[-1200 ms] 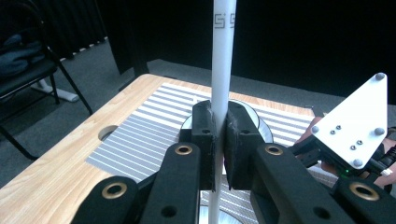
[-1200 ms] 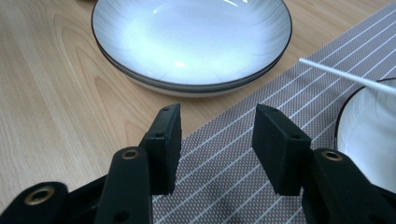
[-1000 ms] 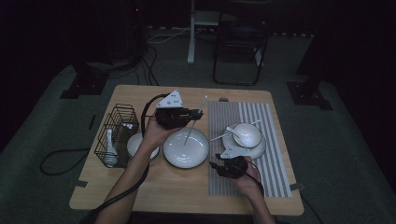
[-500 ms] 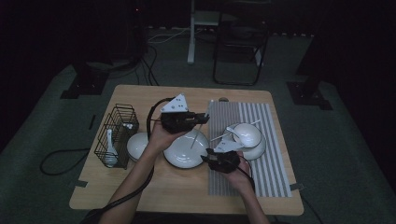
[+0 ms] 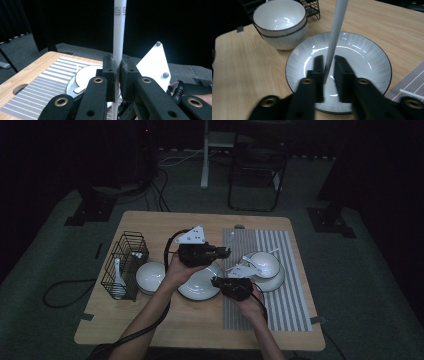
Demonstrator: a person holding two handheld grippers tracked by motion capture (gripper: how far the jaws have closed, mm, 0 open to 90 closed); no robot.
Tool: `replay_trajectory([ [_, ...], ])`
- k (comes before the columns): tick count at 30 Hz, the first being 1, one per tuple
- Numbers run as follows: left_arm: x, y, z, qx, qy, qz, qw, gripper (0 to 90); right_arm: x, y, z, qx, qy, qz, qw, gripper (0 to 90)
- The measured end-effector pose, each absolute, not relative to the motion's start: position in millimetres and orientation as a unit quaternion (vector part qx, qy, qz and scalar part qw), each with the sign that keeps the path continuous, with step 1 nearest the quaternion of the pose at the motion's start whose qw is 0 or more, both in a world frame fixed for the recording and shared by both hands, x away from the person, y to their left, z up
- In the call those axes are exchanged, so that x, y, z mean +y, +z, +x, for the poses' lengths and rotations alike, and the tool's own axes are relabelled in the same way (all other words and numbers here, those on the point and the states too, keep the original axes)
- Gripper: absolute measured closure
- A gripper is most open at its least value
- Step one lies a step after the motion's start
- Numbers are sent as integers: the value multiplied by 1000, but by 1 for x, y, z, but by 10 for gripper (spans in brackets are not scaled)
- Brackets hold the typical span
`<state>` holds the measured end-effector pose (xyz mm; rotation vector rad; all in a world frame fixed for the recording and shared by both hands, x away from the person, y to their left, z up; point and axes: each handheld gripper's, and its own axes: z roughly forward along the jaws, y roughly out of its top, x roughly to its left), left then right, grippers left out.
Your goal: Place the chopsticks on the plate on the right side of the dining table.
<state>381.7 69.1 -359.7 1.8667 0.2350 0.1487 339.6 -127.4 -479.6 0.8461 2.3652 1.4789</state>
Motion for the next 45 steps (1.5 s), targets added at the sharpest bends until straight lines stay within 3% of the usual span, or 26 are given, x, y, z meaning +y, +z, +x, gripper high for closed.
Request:
replay_trajectory([
  [4, 71, -361, 382, 98, 59, 798, 592, 838, -132, -481, 338, 799, 513, 293, 114, 869],
  [8, 70, -368, 382, 97, 57, 805, 583, 756, -135, -483, 335, 797, 513, 294, 119, 871],
  [14, 69, -392, 380, 103, 42, 823, 557, 742, -139, -481, 335, 790, 521, 301, 118, 871],
  [27, 66, -424, 382, 113, 13, 836, 538, 801, -141, -482, 335, 788, 524, 304, 109, 871],
  [34, 66, -421, 382, 112, 28, 838, 534, 860, -143, -482, 334, 784, 531, 303, 104, 862],
  [38, 67, -419, 382, 122, 42, 837, 531, 862, -145, -480, 332, 783, 532, 304, 111, 781],
  [45, 67, -421, 384, 131, 44, 835, 532, 863, -138, -477, 328, 798, 515, 286, 128, 749],
])
